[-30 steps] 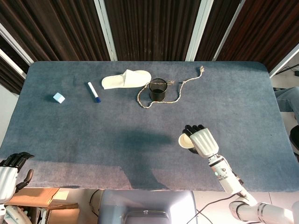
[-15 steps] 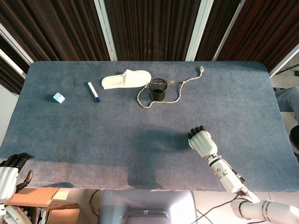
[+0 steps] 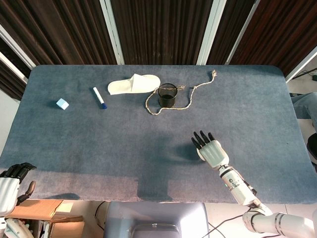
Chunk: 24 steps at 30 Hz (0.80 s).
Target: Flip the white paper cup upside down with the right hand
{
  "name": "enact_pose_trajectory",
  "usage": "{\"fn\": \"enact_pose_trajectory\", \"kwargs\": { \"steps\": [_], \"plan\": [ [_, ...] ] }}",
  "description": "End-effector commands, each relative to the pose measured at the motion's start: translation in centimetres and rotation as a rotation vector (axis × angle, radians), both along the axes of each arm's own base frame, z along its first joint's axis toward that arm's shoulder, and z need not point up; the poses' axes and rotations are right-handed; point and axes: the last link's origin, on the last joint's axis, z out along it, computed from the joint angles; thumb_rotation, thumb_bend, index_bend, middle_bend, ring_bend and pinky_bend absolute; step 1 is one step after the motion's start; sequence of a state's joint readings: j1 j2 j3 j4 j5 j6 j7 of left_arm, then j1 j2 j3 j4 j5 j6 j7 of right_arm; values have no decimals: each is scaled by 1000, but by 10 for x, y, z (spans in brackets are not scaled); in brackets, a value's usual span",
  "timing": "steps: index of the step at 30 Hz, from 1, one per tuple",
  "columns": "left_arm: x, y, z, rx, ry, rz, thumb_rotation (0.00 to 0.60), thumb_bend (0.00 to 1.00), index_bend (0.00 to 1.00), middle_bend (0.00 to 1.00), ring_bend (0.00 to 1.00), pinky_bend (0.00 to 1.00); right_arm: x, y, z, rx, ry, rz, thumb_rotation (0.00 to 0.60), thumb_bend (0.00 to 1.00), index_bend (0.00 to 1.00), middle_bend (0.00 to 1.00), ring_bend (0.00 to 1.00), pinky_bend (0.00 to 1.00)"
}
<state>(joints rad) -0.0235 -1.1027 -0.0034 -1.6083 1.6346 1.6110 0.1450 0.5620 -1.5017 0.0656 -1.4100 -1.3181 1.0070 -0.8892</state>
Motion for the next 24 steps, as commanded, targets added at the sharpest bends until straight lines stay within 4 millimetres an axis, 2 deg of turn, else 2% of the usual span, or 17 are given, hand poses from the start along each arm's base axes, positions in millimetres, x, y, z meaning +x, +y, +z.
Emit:
{"fn": "enact_pose_trajectory", "kwargs": {
  "steps": [1, 7, 11, 17, 24],
  "plan": [
    [0, 0, 0, 2, -1, -2, 600, 377, 372, 314, 310, 534, -5, -1, 8, -11, -80, -40, 600, 276, 4, 0, 0, 216],
    [1, -1, 0, 1, 0, -3, 600, 377, 373, 314, 310, 534, -15, -5, 15, -20, -171, -105, 600, 259, 0, 0, 0, 212],
    [0, 0, 0, 3, 3, -3, 600, 377, 374, 314, 310, 534, -38, -20, 19, 57, -405, -329, 600, 259, 39, 44, 43, 254],
    [0, 0, -2, -3, 8, 1, 600, 378, 374, 314, 310, 534, -55, -30, 21, 99, -487, -370, 600, 258, 227, 228, 218, 391],
    [0, 0, -2, -1, 9, 0, 600, 378, 375, 315, 310, 534, -62, -34, 19, 92, -479, -367, 600, 281, 369, 326, 332, 492]
  ]
}}
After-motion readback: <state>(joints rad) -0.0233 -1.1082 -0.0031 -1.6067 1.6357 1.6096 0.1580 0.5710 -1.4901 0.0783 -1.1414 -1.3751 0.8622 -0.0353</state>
